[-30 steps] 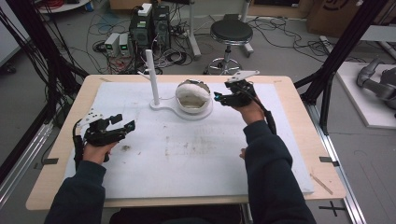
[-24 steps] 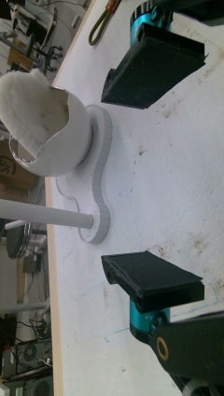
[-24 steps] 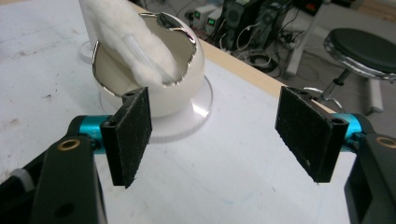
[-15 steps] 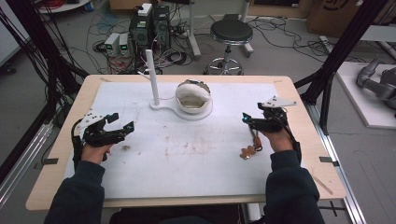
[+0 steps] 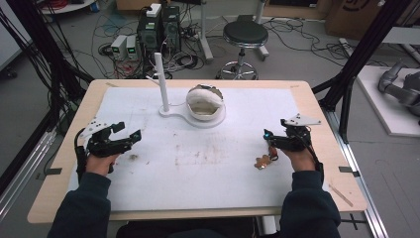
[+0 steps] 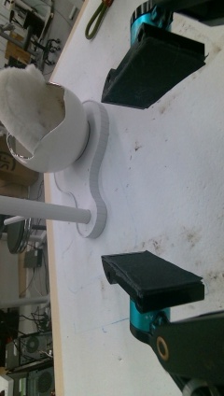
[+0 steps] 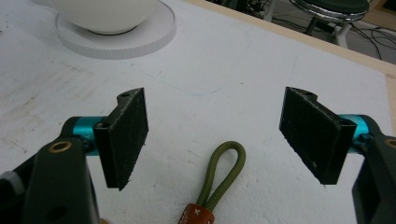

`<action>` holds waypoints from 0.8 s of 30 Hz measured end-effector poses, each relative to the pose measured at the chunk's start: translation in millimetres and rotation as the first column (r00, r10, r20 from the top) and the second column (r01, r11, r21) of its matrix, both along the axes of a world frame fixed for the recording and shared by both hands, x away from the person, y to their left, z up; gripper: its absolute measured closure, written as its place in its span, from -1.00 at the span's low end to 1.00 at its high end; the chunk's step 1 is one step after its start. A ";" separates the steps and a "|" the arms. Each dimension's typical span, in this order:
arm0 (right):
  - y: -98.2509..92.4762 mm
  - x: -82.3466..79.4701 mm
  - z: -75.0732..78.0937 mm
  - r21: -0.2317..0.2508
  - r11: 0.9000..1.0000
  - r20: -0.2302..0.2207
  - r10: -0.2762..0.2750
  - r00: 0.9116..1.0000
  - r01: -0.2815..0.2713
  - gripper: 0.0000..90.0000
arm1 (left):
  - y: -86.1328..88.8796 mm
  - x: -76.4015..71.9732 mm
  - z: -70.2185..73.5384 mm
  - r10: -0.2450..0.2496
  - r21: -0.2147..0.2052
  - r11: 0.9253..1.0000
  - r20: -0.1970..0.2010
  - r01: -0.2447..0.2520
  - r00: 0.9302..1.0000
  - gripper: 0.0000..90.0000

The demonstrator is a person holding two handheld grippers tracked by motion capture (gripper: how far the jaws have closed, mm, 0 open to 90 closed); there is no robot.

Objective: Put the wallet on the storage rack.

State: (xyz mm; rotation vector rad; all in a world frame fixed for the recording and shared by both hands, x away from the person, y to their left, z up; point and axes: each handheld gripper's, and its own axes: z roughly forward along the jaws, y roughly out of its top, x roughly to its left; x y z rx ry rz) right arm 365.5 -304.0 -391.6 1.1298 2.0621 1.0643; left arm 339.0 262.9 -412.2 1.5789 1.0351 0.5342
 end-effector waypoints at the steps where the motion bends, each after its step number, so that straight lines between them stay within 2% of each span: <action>1: 0.0 0.0 0.0 0.000 1.000 0.000 0.000 1.000 0.000 -0.46 | 0.0 0.0 0.0 0.000 0.000 1.000 0.000 0.000 1.000 -0.58; 13: -4.9 -1.9 -3.7 0.011 1.000 0.003 -0.019 1.000 0.019 -0.46 | -0.4 -0.3 -2.4 -0.012 -0.007 1.000 -0.021 0.011 1.000 -0.55; 24: -3.3 -2.0 -6.0 -0.004 1.000 -0.009 -0.014 1.000 0.014 -0.46 | 0.9 -0.3 -2.8 0.000 -0.014 1.000 -0.025 0.000 1.000 -0.54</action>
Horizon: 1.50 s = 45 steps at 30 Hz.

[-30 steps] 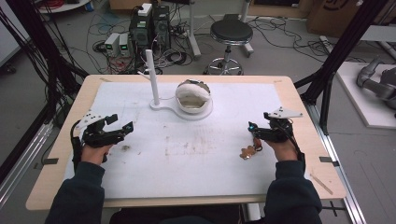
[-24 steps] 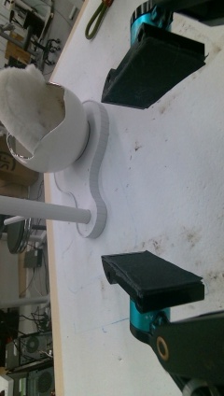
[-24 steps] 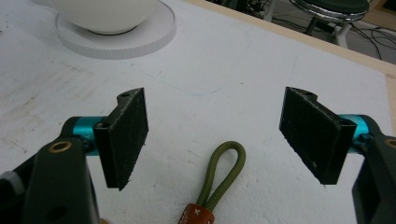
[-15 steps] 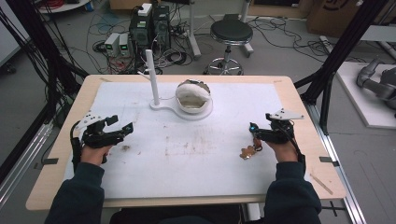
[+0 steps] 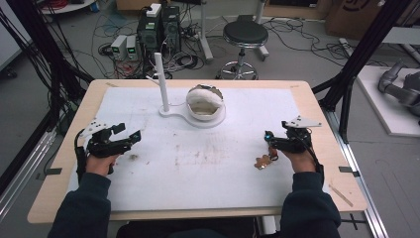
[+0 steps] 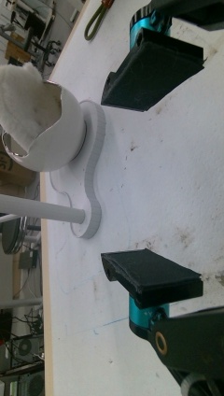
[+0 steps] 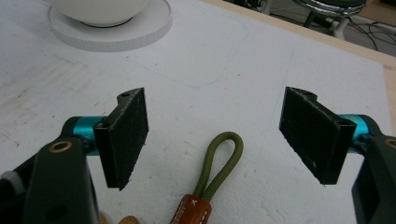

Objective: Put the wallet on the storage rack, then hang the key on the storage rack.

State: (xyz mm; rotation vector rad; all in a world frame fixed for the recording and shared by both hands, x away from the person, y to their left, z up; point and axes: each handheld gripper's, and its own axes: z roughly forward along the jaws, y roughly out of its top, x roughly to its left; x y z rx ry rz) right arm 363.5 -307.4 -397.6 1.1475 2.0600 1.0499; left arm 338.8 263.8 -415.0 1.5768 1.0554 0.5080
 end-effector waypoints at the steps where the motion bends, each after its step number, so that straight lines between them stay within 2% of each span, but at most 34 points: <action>1: 0.0 0.0 0.0 0.000 1.000 0.000 0.000 1.000 0.000 -0.46 | 0.0 0.0 0.0 0.000 0.000 1.000 0.000 0.000 1.000 -0.54; 7: -2.3 1.9 -6.7 0.000 1.000 -0.036 0.001 0.999 -0.001 -0.44 | 0.6 -0.2 -0.1 -0.001 0.000 1.000 0.005 0.001 1.000 -0.54; 9: -4.5 3.9 -9.7 0.010 1.000 -0.051 -0.010 0.999 0.011 -0.44 | 1.1 0.8 -0.8 0.001 -0.002 1.000 0.000 -0.001 1.000 -0.54; 10: -6.3 6.4 -14.4 0.020 1.000 -0.077 -0.021 0.997 0.023 -0.42 | 1.4 1.0 -1.0 0.000 0.002 1.000 -0.002 0.000 1.000 -0.54; 11: -6.3 6.4 -14.4 0.020 1.000 -0.077 -0.021 0.997 0.023 -0.42 | 1.4 1.0 -1.0 0.000 0.002 1.000 -0.002 0.000 1.000 -0.54; 12: -7.5 8.4 -20.6 0.022 0.999 -0.108 -0.026 0.994 0.028 -0.33 | 0.4 0.3 -0.6 -0.001 0.004 1.000 -0.002 0.001 1.000 -0.54; 13: -7.5 8.4 -20.6 0.022 0.999 -0.108 -0.026 0.994 0.028 -0.33 | 0.4 0.3 -0.6 -0.001 0.004 1.000 -0.002 0.001 1.000 -0.54; 14: -8.2 9.5 -25.7 0.020 1.000 -0.132 -0.020 0.991 0.022 -0.28 | -0.5 -0.3 -0.4 -0.002 0.008 1.000 0.001 0.002 1.000 -0.54; 23: -15.5 8.8 -32.2 0.019 0.999 -0.177 -0.026 0.984 0.030 -0.07 | -3.0 0.1 -1.7 -0.008 0.025 1.000 -0.007 0.008 1.000 -0.53; 24: -17.1 9.2 -34.8 0.022 0.999 -0.208 -0.030 0.978 0.035 -0.04 | -3.0 -0.1 -1.7 -0.010 0.028 1.000 -0.008 0.011 1.000 -0.53; 25: -17.1 9.2 -34.8 0.022 0.999 -0.208 -0.030 0.978 0.035 -0.04 | -3.0 -0.1 -1.7 -0.010 0.028 1.000 -0.008 0.011 1.000 -0.53; 26: -16.5 8.1 -36.2 0.019 0.999 -0.238 -0.037 0.971 0.042 -0.03 | -3.0 0.0 -1.9 -0.009 0.029 1.000 -0.009 0.009 1.000 -0.53; 27: -16.5 8.1 -36.2 0.019 0.999 -0.238 -0.037 0.971 0.042 -0.03 | -2.9 0.0 -2.1 -0.007 0.028 1.000 -0.010 0.007 1.000 -0.53; 28: -15.5 6.4 -37.4 0.011 0.999 -0.274 -0.026 0.961 0.031 -0.01 | -2.5 0.3 -2.6 -0.007 0.028 1.000 -0.012 0.008 1.000 -0.53; 29: -15.5 6.4 -37.4 0.011 0.999 -0.274 -0.026 0.961 0.031 -0.01 | -2.5 0.3 -2.6 -0.007 0.028 1.000 -0.012 0.008 1.000 -0.53; 30: -13.3 5.2 -40.2 -0.020 1.000 -0.312 -0.022 0.950 0.017 0.04 | -2.3 0.3 -2.9 -0.003 0.027 1.000 -0.017 0.003 1.000 -0.53; 31: -13.3 5.2 -40.2 -0.020 1.000 -0.312 -0.022 0.950 0.017 0.04 | -2.3 0.3 -2.9 -0.003 0.027 1.000 -0.017 0.003 1.000 -0.53; 32: -10.5 4.0 -42.5 -0.053 0.999 -0.325 -0.028 0.945 0.012 0.07 | -2.0 0.4 -3.2 -0.001 0.025 1.000 -0.017 0.002 1.000 -0.52; 33: -10.5 4.0 -42.5 -0.053 0.999 -0.325 -0.028 0.945 0.012 0.07 | -2.0 0.4 -3.2 -0.001 0.025 1.000 -0.017 0.002 1.000 -0.52; 34: -8.1 4.1 -40.0 -0.080 0.997 -0.335 -0.033 0.942 0.006 0.33 | -1.9 0.4 -3.2 0.000 0.022 1.000 -0.018 0.000 1.000 -0.52; 35: -8.1 4.1 -40.0 -0.080 0.997 -0.335 -0.033 0.942 0.006 0.33 | -1.9 0.4 -3.2 0.000 0.022 1.000 -0.018 0.000 1.000 -0.52; 36: -5.7 3.1 -37.6 -0.088 0.996 -0.350 -0.030 0.936 -0.001 0.58 | -1.9 0.3 -3.2 0.000 0.022 1.000 -0.020 0.001 1.000 -0.52; 39: -4.7 3.1 -36.5 -0.076 0.997 -0.360 -0.016 0.933 -0.012 0.68 | -1.7 0.4 -3.4 0.001 0.024 1.000 -0.021 0.000 1.000 -0.51; 40: -6.0 4.0 -35.9 -0.032 0.999 -0.375 0.008 0.927 -0.022 0.71 | -1.5 0.4 -3.5 0.002 0.024 1.000 -0.022 -0.002 1.000 -0.51; 41: -6.0 4.0 -35.9 -0.032 0.999 -0.375 0.008 0.927 -0.022 0.71 | -1.5 0.4 -3.5 0.002 0.024 1.000 -0.022 -0.002 1.000 -0.51; 42: -5.7 3.2 -33.2 0.005 0.999 -0.344 0.033 0.939 -0.033 0.72 | -1.0 0.5 -3.5 0.005 0.021 1.000 -0.022 -0.004 1.000 -0.51; 43: -5.7 3.2 -33.2 0.005 0.999 -0.344 0.033 0.939 -0.033 0.72 | -1.0 0.5 -3.5 0.005 0.021 1.000 -0.022 -0.004 1.000 -0.51; 45: -3.9 1.8 -27.0 0.058 0.997 -0.291 0.063 0.955 -0.048 0.72 | -0.5 0.7 -3.6 0.007 0.024 1.000 -0.024 -0.006 1.000 -0.51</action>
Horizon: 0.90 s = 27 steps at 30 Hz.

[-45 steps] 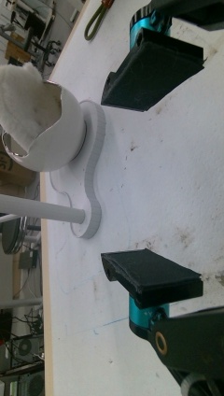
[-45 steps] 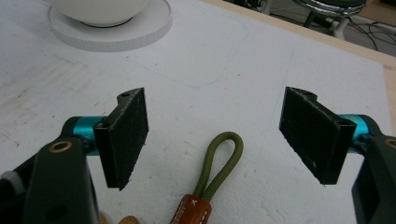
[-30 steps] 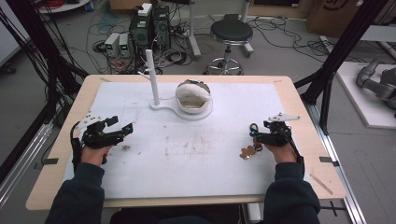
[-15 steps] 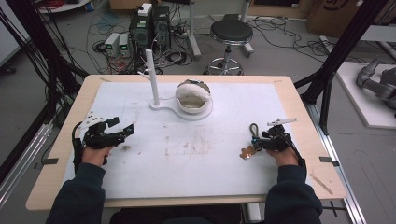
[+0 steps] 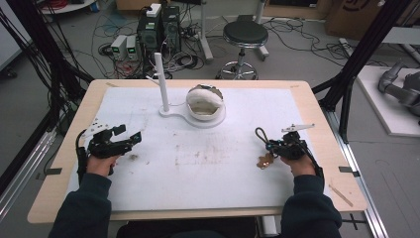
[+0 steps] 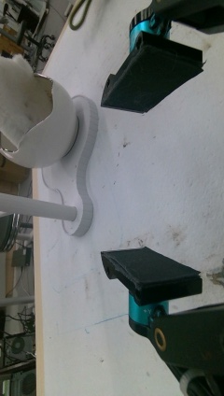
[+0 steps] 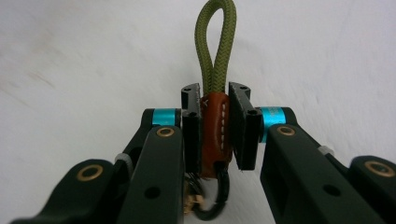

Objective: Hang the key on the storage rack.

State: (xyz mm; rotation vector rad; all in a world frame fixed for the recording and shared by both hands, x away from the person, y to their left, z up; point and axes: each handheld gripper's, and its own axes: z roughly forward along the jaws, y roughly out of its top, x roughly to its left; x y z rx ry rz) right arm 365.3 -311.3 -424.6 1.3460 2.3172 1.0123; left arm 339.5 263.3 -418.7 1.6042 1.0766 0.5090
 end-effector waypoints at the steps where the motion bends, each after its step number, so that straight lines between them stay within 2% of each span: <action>1: 3.8 -2.4 6.0 0.048 0.999 0.050 0.013 0.999 -0.016 0.72 | 0.0 0.1 -0.1 0.001 0.001 1.000 0.000 -0.001 1.000 -0.51; 2: 3.8 -2.4 6.0 0.048 0.999 0.050 0.013 0.999 -0.016 0.72 | 0.0 0.1 -0.1 0.001 0.001 1.000 0.000 -0.001 1.000 -0.51; 3: 8.2 -3.9 11.1 0.087 0.995 0.104 0.032 0.994 -0.041 0.73 | 0.5 0.2 -0.1 0.002 0.005 1.000 0.000 -0.002 1.000 -0.51; 4: 8.2 -3.9 11.1 0.087 0.995 0.104 0.032 0.994 -0.041 0.73 | 0.5 0.2 -0.1 0.002 0.005 1.000 0.000 -0.002 1.000 -0.51; 5: 14.1 -5.1 17.1 0.126 0.990 0.149 0.045 0.988 -0.064 0.73 | 0.5 0.0 -0.2 0.005 0.002 1.000 0.000 -0.005 1.000 -0.51; 6: 14.1 -5.1 17.1 0.126 0.990 0.149 0.045 0.988 -0.064 0.73 | 0.8 -0.1 -0.3 0.006 0.000 1.000 -0.002 -0.006 1.000 -0.51; 7: 22.5 -6.1 23.8 0.151 0.984 0.194 0.063 0.979 -0.093 0.73 | 1.6 -0.3 -0.6 0.008 -0.002 1.000 -0.004 -0.008 1.000 -0.51; 8: 22.5 -6.1 23.8 0.151 0.984 0.194 0.063 0.979 -0.093 0.73 | 1.6 -0.3 -0.6 0.008 -0.002 1.000 -0.004 -0.008 1.000 -0.51; 9: 32.4 -6.7 30.6 0.160 0.980 0.234 0.082 0.969 -0.122 0.73 | 2.1 -0.4 -0.6 0.012 0.002 1.000 -0.002 -0.012 1.000 -0.51; 10: 32.4 -6.7 30.6 0.160 0.980 0.234 0.082 0.969 -0.122 0.73 | 2.1 -0.4 -0.6 0.012 0.002 1.000 -0.002 -0.012 1.000 -0.51; 11: 42.5 -6.6 36.7 0.170 0.975 0.263 0.097 0.960 -0.145 0.73 | 2.0 -0.5 -0.6 0.011 0.001 1.000 -0.003 -0.011 1.000 -0.51; 12: 42.5 -6.6 36.7 0.170 0.975 0.263 0.097 0.960 -0.145 0.73 | 1.7 -0.5 -0.7 0.012 0.001 1.000 -0.004 -0.012 1.000 -0.51; 13: 51.4 -5.8 41.4 0.170 0.971 0.285 0.115 0.952 -0.168 0.73 | 1.4 -0.5 -0.9 0.009 0.000 1.000 -0.004 -0.010 1.000 -0.51; 14: 51.4 -5.8 41.4 0.170 0.971 0.285 0.115 0.952 -0.168 0.73 | 1.4 -0.5 -0.9 0.009 0.000 1.000 -0.004 -0.010 1.000 -0.51; 15: 58.1 -4.0 44.5 0.174 0.967 0.296 0.126 0.947 -0.183 0.73 | 1.5 -0.4 -1.1 0.011 0.001 1.000 -0.005 -0.011 1.000 -0.51; 22: 74.0 6.3 47.5 0.197 0.958 0.299 0.146 0.943 -0.210 0.74 | 2.2 0.0 -1.4 0.011 0.001 1.000 -0.005 -0.011 1.000 -0.50; 23: 80.9 9.8 51.2 0.218 0.948 0.309 0.158 0.938 -0.231 0.74 | 2.3 0.2 -1.6 0.011 0.002 1.000 -0.006 -0.011 1.000 -0.50; 24: 80.9 9.8 51.2 0.218 0.948 0.309 0.158 0.938 -0.231 0.74 | 2.3 0.2 -1.6 0.011 0.002 1.000 -0.006 -0.011 1.000 -0.50; 25: 90.2 13.3 57.4 0.221 0.941 0.328 0.176 0.928 -0.256 0.74 | 2.0 0.6 -2.0 0.012 -0.001 1.000 -0.006 -0.012 1.000 -0.50; 26: 90.2 13.3 57.4 0.221 0.941 0.328 0.176 0.928 -0.256 0.74 | 2.0 0.6 -2.0 0.012 -0.001 1.000 -0.006 -0.012 1.000 -0.50; 27: 101.5 18.3 65.0 0.216 0.936 0.338 0.194 0.921 -0.277 0.74 | 2.0 0.9 -2.1 0.012 0.004 1.000 -0.007 -0.012 1.000 -0.50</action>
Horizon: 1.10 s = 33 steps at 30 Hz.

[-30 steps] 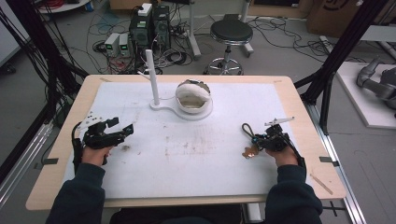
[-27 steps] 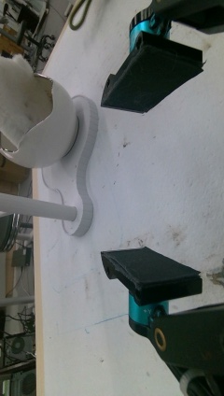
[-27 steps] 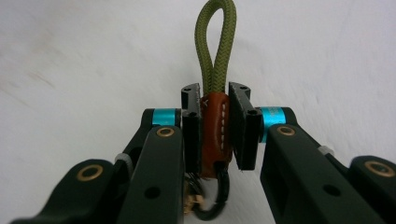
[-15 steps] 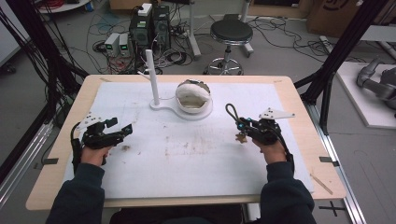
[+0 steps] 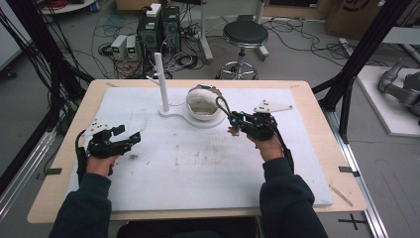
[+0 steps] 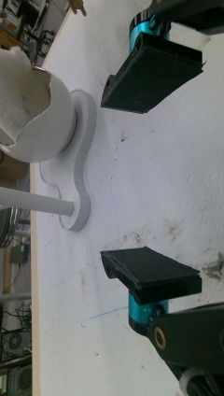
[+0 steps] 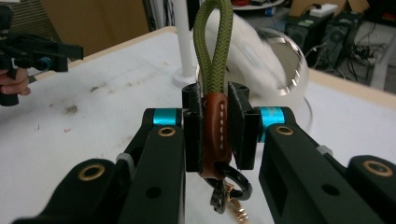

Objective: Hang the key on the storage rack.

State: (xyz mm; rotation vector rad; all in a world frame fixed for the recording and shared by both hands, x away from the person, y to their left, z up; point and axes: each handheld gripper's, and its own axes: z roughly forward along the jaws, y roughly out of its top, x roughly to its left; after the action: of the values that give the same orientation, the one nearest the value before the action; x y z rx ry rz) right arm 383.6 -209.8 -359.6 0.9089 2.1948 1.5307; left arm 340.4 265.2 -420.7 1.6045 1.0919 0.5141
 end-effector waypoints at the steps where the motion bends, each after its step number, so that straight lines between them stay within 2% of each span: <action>1: 0.0 0.0 0.0 0.000 1.000 0.000 0.000 1.000 0.000 0.74 | 0.1 0.3 -0.2 -0.003 0.004 1.000 -0.001 0.003 1.000 -0.50; 2: 12.9 6.2 7.6 -0.008 1.000 0.012 0.021 1.000 -0.021 0.74 | -0.5 0.4 -0.5 -0.002 0.000 1.000 -0.002 0.002 1.000 -0.50; 3: 12.9 6.2 7.6 -0.008 1.000 0.012 0.021 1.000 -0.021 0.74 | -0.7 0.4 -0.6 -0.004 0.001 1.000 -0.004 0.004 1.000 -0.50; 4: 26.9 12.8 14.4 -0.018 0.999 0.031 0.040 0.999 -0.040 0.74 | -0.6 0.6 -0.7 -0.006 0.003 1.000 -0.004 0.006 1.000 -0.50; 5: 26.9 12.8 14.4 -0.018 0.999 0.031 0.040 0.999 -0.040 0.74 | -0.6 0.6 -0.7 -0.006 0.003 1.000 -0.004 0.006 1.000 -0.50; 6: 41.5 19.5 20.4 -0.026 0.998 0.044 0.060 0.997 -0.059 0.74 | -0.4 0.7 -0.9 -0.006 0.002 1.000 -0.004 0.006 1.000 -0.50; 7: 41.5 19.5 20.4 -0.026 0.998 0.044 0.060 0.997 -0.059 0.74 | -0.4 0.7 -0.9 -0.006 0.002 1.000 -0.004 0.006 1.000 -0.50; 8: 56.6 25.9 25.7 -0.027 0.997 0.061 0.079 0.995 -0.078 0.74 | 0.0 0.9 -1.2 -0.005 0.000 1.000 -0.006 0.005 1.000 -0.50; 9: 56.6 25.9 25.7 -0.027 0.997 0.061 0.079 0.995 -0.078 0.74 | 0.0 0.9 -1.2 -0.005 0.000 1.000 -0.006 0.005 1.000 -0.50; 10: 71.3 32.3 30.4 -0.042 0.995 0.075 0.092 0.993 -0.089 0.74 | 0.4 0.8 -1.5 -0.007 -0.001 1.000 -0.006 0.007 1.000 -0.50; 11: 71.3 32.3 30.4 -0.042 0.995 0.075 0.092 0.993 -0.089 0.74 | 0.4 0.8 -1.5 -0.007 -0.001 1.000 -0.006 0.007 1.000 -0.50; 12: 83.2 39.2 34.1 -0.036 0.994 0.078 0.102 0.992 -0.100 0.74 | 0.5 0.8 -1.9 -0.010 0.000 1.000 -0.007 0.010 1.000 -0.50; 13: 83.2 39.2 34.1 -0.036 0.994 0.078 0.102 0.992 -0.100 0.74 | 0.5 0.8 -1.9 -0.010 0.000 1.000 -0.007 0.010 1.000 -0.50; 14: 94.8 45.3 37.5 -0.044 0.993 0.080 0.111 0.991 -0.107 0.74 | -0.2 0.7 -2.1 -0.014 0.001 1.000 -0.011 0.014 1.000 -0.50; 15: 94.8 45.3 37.5 -0.044 0.993 0.080 0.111 0.991 -0.107 0.74 | -0.2 0.7 -2.1 -0.014 0.001 1.000 -0.011 0.014 1.000 -0.50; 16: 105.8 50.2 40.2 -0.039 0.992 0.079 0.120 0.990 -0.117 0.74 | -1.2 0.7 -2.1 -0.018 0.004 1.000 -0.011 0.018 1.000 -0.50; 17: 105.8 50.2 40.2 -0.039 0.992 0.079 0.120 0.990 -0.117 0.74 | -1.2 0.7 -2.1 -0.018 0.004 1.000 -0.011 0.018 1.000 -0.50; 18: 117.5 54.6 43.7 -0.054 0.991 0.085 0.128 0.988 -0.124 0.74 | -1.0 0.6 -2.1 -0.019 0.000 1.000 -0.010 0.019 1.000 -0.50; 19: 117.5 54.6 43.7 -0.054 0.991 0.085 0.128 0.988 -0.124 0.74 | -1.0 0.6 -2.1 -0.019 0.000 1.000 -0.010 0.019 1.000 -0.50; 20: 128.6 59.0 46.5 -0.046 0.990 0.089 0.139 0.986 -0.135 0.74 | -0.5 0.5 -2.0 -0.016 -0.001 1.000 -0.007 0.016 1.000 -0.50; 25: 147.6 66.0 50.6 -0.051 0.988 0.088 0.151 0.985 -0.147 0.74 | 1.9 0.2 -1.5 -0.007 -0.010 1.000 -0.006 0.007 1.000 -0.50; 26: 157.1 68.3 50.9 -0.050 0.987 0.082 0.156 0.984 -0.152 0.74 | 1.9 0.2 -1.5 -0.010 -0.011 1.000 -0.006 0.009 1.000 -0.50; 29: 164.3 71.4 49.5 -0.061 0.986 0.081 0.161 0.984 -0.156 0.74 | 1.8 0.5 -1.8 -0.011 -0.007 1.000 -0.005 0.011 1.000 -0.50; 33: 174.6 78.9 44.9 -0.067 0.988 0.057 0.146 0.988 -0.142 0.74 | 1.7 0.2 -1.6 -0.010 -0.012 1.000 -0.007 0.010 1.000 -0.50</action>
State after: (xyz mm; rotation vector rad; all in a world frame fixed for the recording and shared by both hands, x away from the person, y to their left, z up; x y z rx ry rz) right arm 462.5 -35.2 -314.7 0.6873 2.2939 1.5212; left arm 340.6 267.0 -422.3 1.6017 1.0896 0.4944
